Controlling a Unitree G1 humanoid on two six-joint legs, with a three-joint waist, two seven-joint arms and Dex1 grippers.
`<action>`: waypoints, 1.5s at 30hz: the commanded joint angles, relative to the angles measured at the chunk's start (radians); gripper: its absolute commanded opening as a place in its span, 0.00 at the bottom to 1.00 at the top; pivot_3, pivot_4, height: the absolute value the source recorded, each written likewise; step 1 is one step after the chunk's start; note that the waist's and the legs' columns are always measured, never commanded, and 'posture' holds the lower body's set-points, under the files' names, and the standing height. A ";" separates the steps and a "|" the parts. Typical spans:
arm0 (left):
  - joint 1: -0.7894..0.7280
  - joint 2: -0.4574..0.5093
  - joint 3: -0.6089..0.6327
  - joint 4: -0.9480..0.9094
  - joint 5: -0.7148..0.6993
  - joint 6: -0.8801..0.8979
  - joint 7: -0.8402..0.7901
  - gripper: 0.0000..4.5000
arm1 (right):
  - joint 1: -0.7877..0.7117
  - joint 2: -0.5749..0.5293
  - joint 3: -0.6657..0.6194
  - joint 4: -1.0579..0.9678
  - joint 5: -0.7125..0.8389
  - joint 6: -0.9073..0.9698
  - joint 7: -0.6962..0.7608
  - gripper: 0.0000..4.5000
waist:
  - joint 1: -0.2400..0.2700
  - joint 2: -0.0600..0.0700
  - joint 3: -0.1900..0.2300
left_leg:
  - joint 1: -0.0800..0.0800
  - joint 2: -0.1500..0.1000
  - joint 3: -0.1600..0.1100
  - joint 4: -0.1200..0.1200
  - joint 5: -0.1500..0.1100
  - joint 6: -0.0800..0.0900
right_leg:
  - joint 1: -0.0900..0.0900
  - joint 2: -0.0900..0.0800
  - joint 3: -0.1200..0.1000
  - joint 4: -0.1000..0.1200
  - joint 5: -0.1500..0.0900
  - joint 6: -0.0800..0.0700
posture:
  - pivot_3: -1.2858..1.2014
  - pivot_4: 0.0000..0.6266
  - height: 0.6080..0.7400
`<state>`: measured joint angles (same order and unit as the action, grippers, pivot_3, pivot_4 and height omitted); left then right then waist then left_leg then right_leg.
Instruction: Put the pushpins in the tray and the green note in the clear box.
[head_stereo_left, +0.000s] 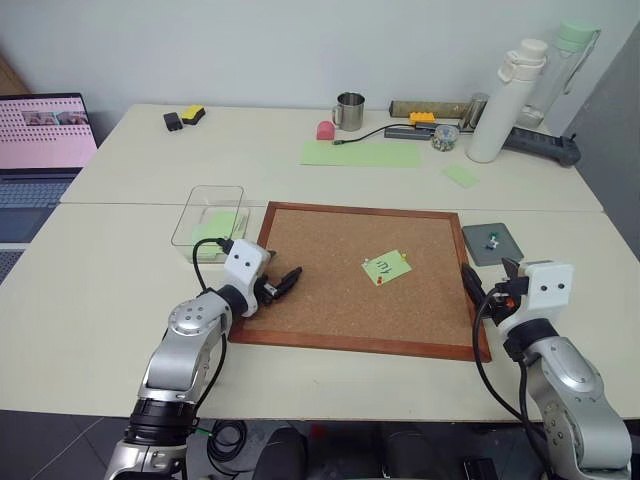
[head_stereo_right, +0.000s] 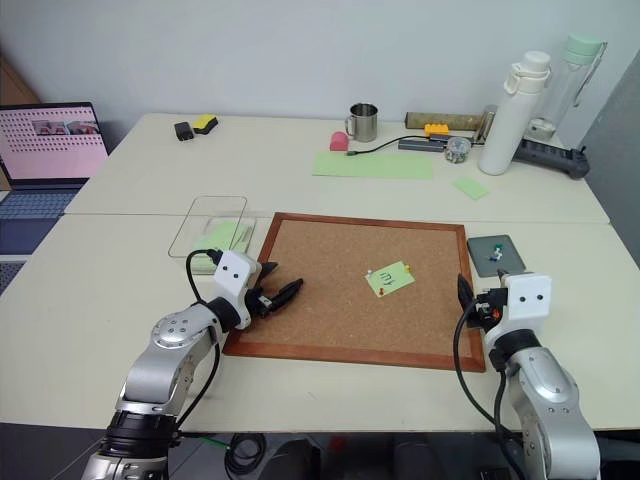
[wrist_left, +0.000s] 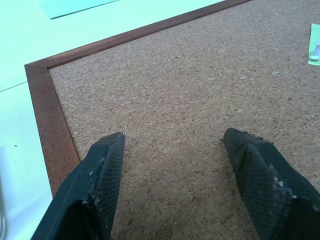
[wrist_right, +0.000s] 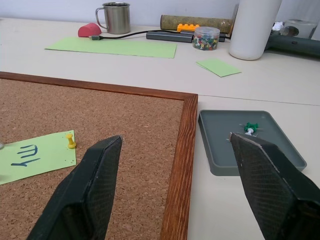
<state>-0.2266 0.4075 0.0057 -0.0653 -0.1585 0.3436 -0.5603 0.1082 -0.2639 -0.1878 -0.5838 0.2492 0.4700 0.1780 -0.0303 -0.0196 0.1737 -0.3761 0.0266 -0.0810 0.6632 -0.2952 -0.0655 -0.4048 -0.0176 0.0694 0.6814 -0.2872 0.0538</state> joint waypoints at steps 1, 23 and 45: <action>-0.007 0.009 0.023 -0.048 -0.032 0.008 -0.010 0.75 | -0.007 -0.012 -0.017 -0.019 0.008 0.000 0.007 0.80 | 0.000 0.000 0.000 | 0.000 0.000 0.000 0.000 0.000 0.000 | 0.000 0.000 0.000 0.000 0.000 0.000 | 0.52 0.24 1.00; -0.016 0.153 0.041 -0.133 -0.191 0.099 -0.234 0.75 | -0.112 -0.280 -0.069 0.045 0.353 0.111 0.398 0.80 | -0.001 0.000 0.000 | 0.000 0.000 0.000 0.000 0.000 0.000 | 0.000 0.000 0.000 0.000 0.000 0.000 | 0.52 0.24 1.00; -0.054 0.131 -0.060 -0.060 -0.185 0.052 -0.333 0.15 | -0.369 -0.176 0.187 0.368 0.157 0.084 0.350 0.80 | -0.001 0.000 0.000 | 0.000 0.000 0.000 0.000 0.000 0.000 | 0.000 0.000 0.000 -0.001 0.000 0.000 | 0.52 0.24 1.00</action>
<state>-0.2743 0.5447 -0.0444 -0.1145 -0.3489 0.4200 -0.8862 -0.2340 -0.4492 -0.0036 -0.2160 0.4144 0.5793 0.5323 -0.0316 -0.0196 0.1739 -0.3764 0.0268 -0.0809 0.6636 -0.2952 -0.0654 -0.4048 -0.0173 0.0692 0.6809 -0.2872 0.0538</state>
